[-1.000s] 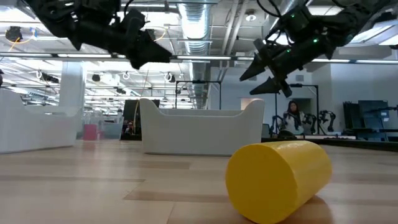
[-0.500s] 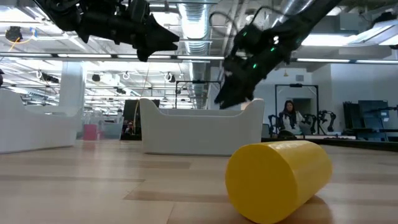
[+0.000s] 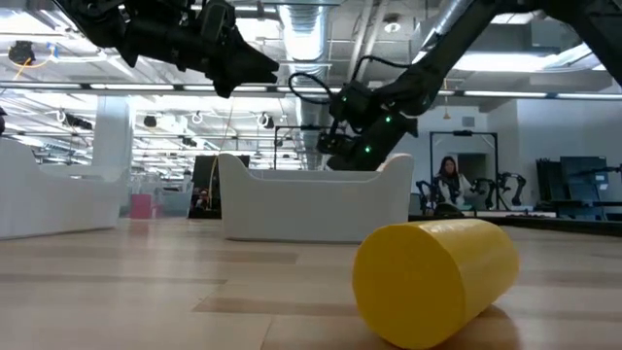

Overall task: Sort & place blocks by color
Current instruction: Put the orange wooden block into the gray bin

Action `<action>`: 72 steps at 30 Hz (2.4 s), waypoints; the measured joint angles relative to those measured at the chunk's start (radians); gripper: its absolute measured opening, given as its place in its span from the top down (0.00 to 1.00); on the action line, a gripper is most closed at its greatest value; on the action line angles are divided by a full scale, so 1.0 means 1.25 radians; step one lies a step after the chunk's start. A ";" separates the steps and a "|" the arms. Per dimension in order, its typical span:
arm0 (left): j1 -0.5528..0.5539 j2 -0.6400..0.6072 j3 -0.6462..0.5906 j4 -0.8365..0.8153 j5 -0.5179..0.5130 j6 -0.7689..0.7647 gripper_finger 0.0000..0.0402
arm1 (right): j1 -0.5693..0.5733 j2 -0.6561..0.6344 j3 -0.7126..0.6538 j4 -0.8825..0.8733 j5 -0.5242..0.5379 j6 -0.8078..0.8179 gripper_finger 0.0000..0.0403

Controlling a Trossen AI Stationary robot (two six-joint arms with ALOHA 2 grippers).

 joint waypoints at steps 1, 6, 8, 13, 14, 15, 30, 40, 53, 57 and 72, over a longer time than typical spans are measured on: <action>0.000 0.000 0.000 0.000 0.000 0.003 0.54 | 0.002 0.002 0.005 -0.001 0.013 -0.002 0.25; 0.001 0.000 0.000 0.001 -0.002 0.004 0.54 | -0.015 0.002 0.020 -0.015 0.007 0.013 0.25; 0.001 0.000 0.000 0.001 -0.002 0.004 0.54 | -0.020 0.002 0.028 -0.052 -0.002 0.024 0.25; 0.000 0.000 -0.001 0.007 -0.003 0.003 0.54 | -0.016 0.002 0.045 -0.115 -0.004 0.024 0.25; 0.000 0.000 -0.001 0.010 -0.003 0.001 0.54 | -0.013 0.002 0.047 -0.115 -0.004 0.021 0.25; 0.001 0.000 -0.001 0.012 -0.003 0.001 0.54 | -0.010 0.002 0.049 -0.115 -0.004 0.019 0.25; 0.000 0.000 -0.001 0.015 -0.004 -0.016 0.54 | 0.002 0.002 0.058 -0.140 0.015 -0.003 0.25; 0.000 0.000 -0.001 0.022 -0.003 -0.026 0.54 | 0.001 0.002 0.058 -0.139 0.017 -0.003 0.25; 0.001 0.000 -0.001 0.036 0.000 -0.028 0.54 | 0.028 0.002 0.137 -0.208 0.057 -0.047 0.25; 0.001 0.000 -0.001 0.036 0.000 -0.028 0.54 | 0.028 0.002 0.169 -0.239 0.054 -0.047 0.25; 0.000 0.000 -0.001 0.040 0.010 -0.036 0.54 | 0.040 0.126 0.394 -0.515 0.101 -0.086 0.25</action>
